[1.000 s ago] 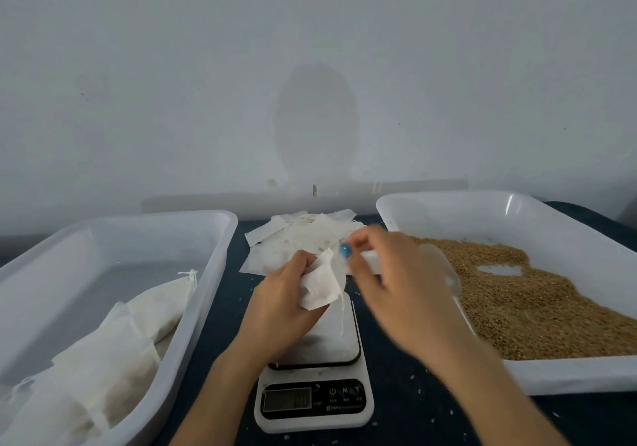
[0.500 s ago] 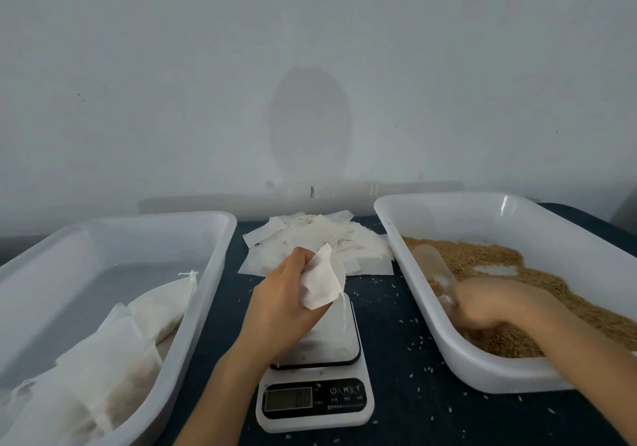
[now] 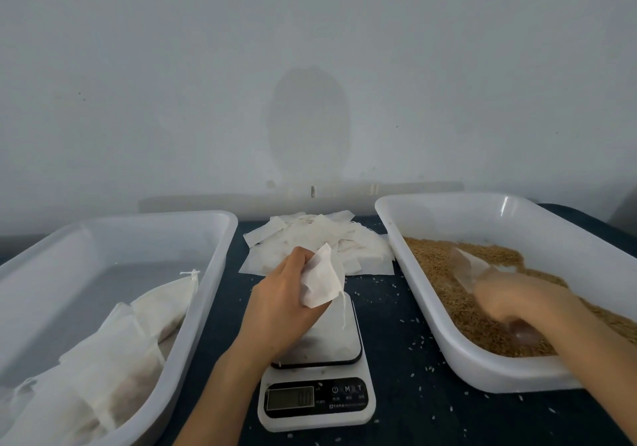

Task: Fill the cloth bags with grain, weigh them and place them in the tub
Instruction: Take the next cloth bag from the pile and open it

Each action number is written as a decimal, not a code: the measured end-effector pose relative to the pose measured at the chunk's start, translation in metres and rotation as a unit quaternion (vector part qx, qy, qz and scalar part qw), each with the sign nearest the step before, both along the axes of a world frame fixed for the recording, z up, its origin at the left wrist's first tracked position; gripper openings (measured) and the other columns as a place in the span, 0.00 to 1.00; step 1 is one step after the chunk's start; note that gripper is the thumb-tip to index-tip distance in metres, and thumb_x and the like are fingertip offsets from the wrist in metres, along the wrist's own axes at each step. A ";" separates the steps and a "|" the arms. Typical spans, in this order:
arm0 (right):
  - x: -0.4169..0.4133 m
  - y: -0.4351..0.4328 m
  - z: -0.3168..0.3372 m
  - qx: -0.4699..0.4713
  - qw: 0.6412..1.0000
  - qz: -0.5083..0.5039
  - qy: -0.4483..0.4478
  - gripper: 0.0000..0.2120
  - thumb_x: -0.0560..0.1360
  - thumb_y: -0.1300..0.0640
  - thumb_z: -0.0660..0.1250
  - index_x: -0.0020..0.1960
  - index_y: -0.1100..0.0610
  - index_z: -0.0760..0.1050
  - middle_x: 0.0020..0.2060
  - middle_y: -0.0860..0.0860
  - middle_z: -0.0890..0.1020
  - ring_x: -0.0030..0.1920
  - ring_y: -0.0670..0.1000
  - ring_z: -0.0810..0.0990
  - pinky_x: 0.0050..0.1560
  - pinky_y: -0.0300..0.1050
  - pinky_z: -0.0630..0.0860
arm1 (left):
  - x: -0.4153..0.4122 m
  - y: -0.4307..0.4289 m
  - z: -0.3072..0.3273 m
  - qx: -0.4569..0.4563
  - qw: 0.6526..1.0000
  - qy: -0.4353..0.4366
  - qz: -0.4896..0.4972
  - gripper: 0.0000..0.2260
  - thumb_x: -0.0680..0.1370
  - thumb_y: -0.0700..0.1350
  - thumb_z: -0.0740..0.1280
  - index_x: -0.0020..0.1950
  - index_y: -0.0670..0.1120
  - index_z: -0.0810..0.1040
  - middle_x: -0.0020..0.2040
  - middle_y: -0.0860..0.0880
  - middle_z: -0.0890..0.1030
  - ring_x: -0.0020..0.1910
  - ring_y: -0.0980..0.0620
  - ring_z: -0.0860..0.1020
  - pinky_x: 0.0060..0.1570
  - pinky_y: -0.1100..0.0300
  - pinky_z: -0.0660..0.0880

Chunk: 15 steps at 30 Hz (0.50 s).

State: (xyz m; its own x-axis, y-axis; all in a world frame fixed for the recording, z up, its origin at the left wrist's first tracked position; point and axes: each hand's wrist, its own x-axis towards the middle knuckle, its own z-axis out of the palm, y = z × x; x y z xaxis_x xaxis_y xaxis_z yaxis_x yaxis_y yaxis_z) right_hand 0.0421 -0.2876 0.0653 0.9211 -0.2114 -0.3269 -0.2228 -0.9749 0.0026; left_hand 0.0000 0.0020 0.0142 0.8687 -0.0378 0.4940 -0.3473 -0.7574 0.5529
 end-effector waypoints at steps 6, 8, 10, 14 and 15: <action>-0.011 0.001 0.011 0.090 0.979 0.116 0.141 0.15 0.83 0.64 0.55 0.41 0.53 0.73 0.34 0.52 0.77 0.24 0.45 0.74 0.29 0.37 0.73 | 0.002 0.000 -0.001 0.001 1.000 0.000 0.005 0.14 0.74 0.53 0.70 0.52 0.55 0.66 0.45 0.59 0.76 0.42 0.56 0.76 0.40 0.56 0.75; -0.011 -0.005 0.012 0.140 0.973 0.108 0.151 0.15 0.85 0.56 0.53 0.46 0.59 0.75 0.34 0.51 0.78 0.28 0.48 0.76 0.34 0.40 0.75 | 0.002 0.000 -0.001 -0.003 1.000 0.001 0.002 0.14 0.73 0.53 0.70 0.52 0.55 0.66 0.45 0.59 0.76 0.42 0.55 0.76 0.40 0.56 0.75; -0.010 -0.013 0.009 0.176 0.969 0.102 0.143 0.16 0.85 0.51 0.52 0.51 0.61 0.73 0.34 0.49 0.79 0.29 0.46 0.77 0.35 0.38 0.76 | 0.002 0.000 -0.001 -0.012 1.000 0.004 0.000 0.14 0.73 0.53 0.70 0.52 0.55 0.66 0.44 0.58 0.76 0.42 0.55 0.76 0.39 0.56 0.75; -0.012 -0.034 0.003 0.356 0.925 0.042 0.127 0.13 0.84 0.55 0.56 0.55 0.64 0.71 0.36 0.53 0.83 0.32 0.48 0.82 0.34 0.40 0.78 | 0.003 0.000 -0.002 -0.024 1.000 0.007 -0.002 0.14 0.73 0.54 0.70 0.51 0.55 0.66 0.44 0.58 0.77 0.42 0.55 0.77 0.39 0.55 0.76; -0.012 -0.038 0.002 0.388 0.913 0.032 0.123 0.12 0.84 0.56 0.56 0.56 0.65 0.71 0.36 0.55 0.84 0.34 0.51 0.83 0.34 0.43 0.79 | 0.003 -0.001 -0.002 -0.026 1.000 0.010 -0.003 0.14 0.73 0.54 0.70 0.51 0.56 0.66 0.44 0.59 0.77 0.42 0.56 0.77 0.39 0.56 0.76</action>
State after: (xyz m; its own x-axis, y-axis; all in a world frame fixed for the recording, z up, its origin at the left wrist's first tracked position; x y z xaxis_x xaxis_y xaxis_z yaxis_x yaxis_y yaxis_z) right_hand 0.0298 -0.3252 0.0677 0.8022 0.2243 -0.5533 -0.2502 -0.7152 -0.6526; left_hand 0.0028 0.0014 0.0118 0.8779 -0.0181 0.4785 -0.3413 -0.7247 0.5987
